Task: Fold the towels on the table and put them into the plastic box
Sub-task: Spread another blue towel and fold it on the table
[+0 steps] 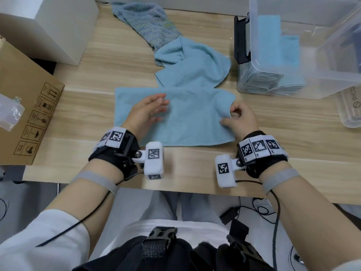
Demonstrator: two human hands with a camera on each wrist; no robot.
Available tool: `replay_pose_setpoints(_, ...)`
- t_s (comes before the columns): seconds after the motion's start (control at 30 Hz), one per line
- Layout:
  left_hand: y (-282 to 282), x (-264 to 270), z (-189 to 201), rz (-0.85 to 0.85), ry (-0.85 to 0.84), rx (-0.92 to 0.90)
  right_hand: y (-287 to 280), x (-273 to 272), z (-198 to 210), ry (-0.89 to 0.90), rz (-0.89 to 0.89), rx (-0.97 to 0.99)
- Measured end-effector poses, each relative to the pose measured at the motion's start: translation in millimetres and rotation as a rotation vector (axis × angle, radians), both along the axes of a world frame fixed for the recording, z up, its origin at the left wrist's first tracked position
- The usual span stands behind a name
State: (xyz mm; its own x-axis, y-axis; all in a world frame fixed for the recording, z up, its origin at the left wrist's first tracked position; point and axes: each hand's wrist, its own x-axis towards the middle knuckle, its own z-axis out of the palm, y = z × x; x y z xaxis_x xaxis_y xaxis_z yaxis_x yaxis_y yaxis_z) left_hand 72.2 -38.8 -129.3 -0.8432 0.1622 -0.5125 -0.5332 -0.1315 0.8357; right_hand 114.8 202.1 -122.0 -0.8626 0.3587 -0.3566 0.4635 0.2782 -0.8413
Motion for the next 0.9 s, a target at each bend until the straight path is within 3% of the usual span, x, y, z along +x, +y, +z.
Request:
replay_pose_setpoints(0.13,44.6,-5.0,-2.5,-0.170,-0.190,0.205,-16.1,-4.5,7.3,0.095,0.121,-0.140)
replay_pose_setpoints(0.3,58.0,-6.9,-11.1,-0.139,-0.311,0.293,-26.7,-5.5,-0.5,-0.024,0.453,-0.293)
replay_pose_setpoints(0.43,58.7,-6.4,-18.8,-0.137,-0.229,0.190,-16.0,-8.8,-8.4,0.009,0.383,-0.267)
replay_pose_setpoints(0.6,59.8,-8.9,-27.4,-0.189,-0.168,0.089,-6.1,-26.0,-18.8,0.087,0.199,-0.177)
replay_pose_setpoints(0.8,56.1,-8.2,-29.0,-0.217,-0.218,0.110,-15.1,-74.9,-22.1,0.080,0.522,0.219)
replay_pose_setpoints(0.9,52.3,-10.1,-26.7,-0.221,-0.259,0.108,-20.8,-94.0,-27.4,-0.002,0.557,0.371)
